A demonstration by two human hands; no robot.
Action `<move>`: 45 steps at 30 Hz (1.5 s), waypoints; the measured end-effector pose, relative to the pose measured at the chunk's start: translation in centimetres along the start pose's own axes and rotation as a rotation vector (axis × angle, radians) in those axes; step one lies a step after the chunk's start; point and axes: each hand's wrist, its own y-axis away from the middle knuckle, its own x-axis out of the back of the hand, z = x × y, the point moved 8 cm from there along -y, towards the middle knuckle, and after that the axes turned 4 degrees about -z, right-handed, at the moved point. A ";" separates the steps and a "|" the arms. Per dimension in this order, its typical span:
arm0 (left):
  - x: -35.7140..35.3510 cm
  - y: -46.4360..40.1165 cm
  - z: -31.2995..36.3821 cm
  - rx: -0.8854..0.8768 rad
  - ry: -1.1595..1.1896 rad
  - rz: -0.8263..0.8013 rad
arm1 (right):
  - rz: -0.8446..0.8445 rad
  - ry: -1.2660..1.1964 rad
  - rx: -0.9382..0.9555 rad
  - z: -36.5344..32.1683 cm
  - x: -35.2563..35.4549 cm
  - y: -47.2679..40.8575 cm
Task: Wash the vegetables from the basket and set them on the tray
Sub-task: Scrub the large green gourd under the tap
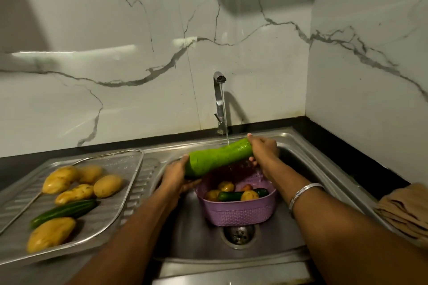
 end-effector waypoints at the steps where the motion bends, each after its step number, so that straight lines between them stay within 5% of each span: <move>1: -0.5 0.1 -0.2 0.011 -0.008 -0.036 | 0.018 0.019 0.025 -0.4 0.3 -0.1; 8: -0.6 -0.6 -1.0 -0.073 -0.488 -0.051 | 0.152 0.092 0.299 -4.4 1.2 0.5; 12: 0.5 -1.0 -0.9 -0.109 -0.514 0.000 | 0.190 0.184 0.478 -6.6 0.8 2.5; 17: 1.8 3.0 5.6 -0.585 -0.373 0.222 | 0.256 0.151 0.889 -10.6 1.3 7.4; 19: 2.6 3.5 6.5 -0.629 -0.336 0.278 | 0.201 0.234 0.816 -9.4 0.3 6.5; 23: 3.0 2.5 3.0 -0.231 -0.696 0.265 | 0.128 0.663 0.245 -2.4 0.0 3.2; 28: 0.7 6.1 9.1 -0.783 -0.535 0.369 | 0.548 0.174 0.824 -10.4 4.0 8.2; 29: 0.7 5.6 9.1 -0.757 -0.524 0.341 | 0.525 0.180 0.808 -10.3 3.8 7.9; 33: 2.3 3.7 4.6 -0.315 -0.931 0.306 | 0.279 0.668 0.239 -3.6 1.6 4.1; 38: 1.3 7.4 9.3 -0.870 -0.565 0.402 | 0.458 0.173 0.825 -9.9 3.0 8.3; 42: 2.1 3.9 4.2 -0.323 -0.814 0.285 | 0.281 0.679 0.296 -4.5 1.6 5.0; 45: 1.7 6.5 7.3 -0.684 -0.667 0.387 | 0.423 0.339 0.677 -8.7 2.9 6.7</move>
